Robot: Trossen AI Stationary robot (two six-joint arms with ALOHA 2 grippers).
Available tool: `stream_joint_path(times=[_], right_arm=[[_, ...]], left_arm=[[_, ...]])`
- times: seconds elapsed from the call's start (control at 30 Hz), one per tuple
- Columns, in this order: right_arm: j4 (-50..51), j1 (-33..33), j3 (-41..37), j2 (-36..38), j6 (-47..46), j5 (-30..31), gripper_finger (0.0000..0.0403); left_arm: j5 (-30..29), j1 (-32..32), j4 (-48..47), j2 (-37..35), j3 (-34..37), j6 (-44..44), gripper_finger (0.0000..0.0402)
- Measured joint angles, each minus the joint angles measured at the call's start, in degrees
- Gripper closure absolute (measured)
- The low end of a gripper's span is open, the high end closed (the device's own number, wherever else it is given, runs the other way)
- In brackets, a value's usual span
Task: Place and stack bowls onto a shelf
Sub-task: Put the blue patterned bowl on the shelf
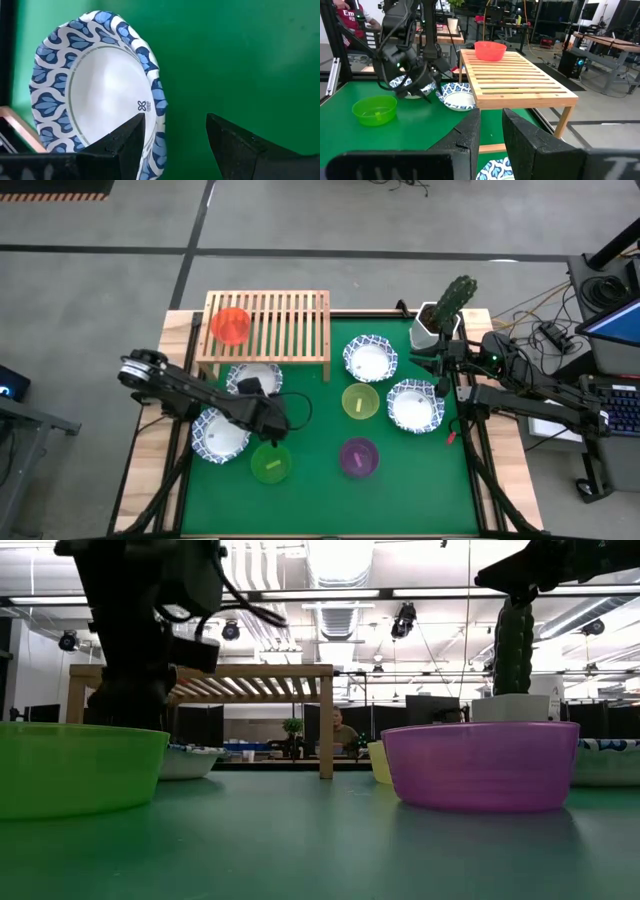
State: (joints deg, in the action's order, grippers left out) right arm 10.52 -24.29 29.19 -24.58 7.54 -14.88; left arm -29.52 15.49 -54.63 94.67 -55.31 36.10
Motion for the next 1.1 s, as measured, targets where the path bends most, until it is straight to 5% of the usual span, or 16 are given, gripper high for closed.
stream_joint_path(times=[0.3, 0.67, 1.1], right_arm=[[0.0, 0.0, 0.0, 0.0, 0.0, 0.0, 0.0332], [0.0, 0.0, 0.0, 0.0, 0.0, 0.0, 0.0332], [0.0, 0.0, 0.0, 0.0, 0.0, 0.0, 0.0332]], left_arm=[[-2.2, -0.9, 0.2, 1.2, 1.6, 0.9, 0.0241], [0.0, -0.8, 1.6, 1.2, 1.2, 1.1, 0.0393], [2.4, 1.9, -1.1, 1.2, -9.3, -4.1, 0.0401]])
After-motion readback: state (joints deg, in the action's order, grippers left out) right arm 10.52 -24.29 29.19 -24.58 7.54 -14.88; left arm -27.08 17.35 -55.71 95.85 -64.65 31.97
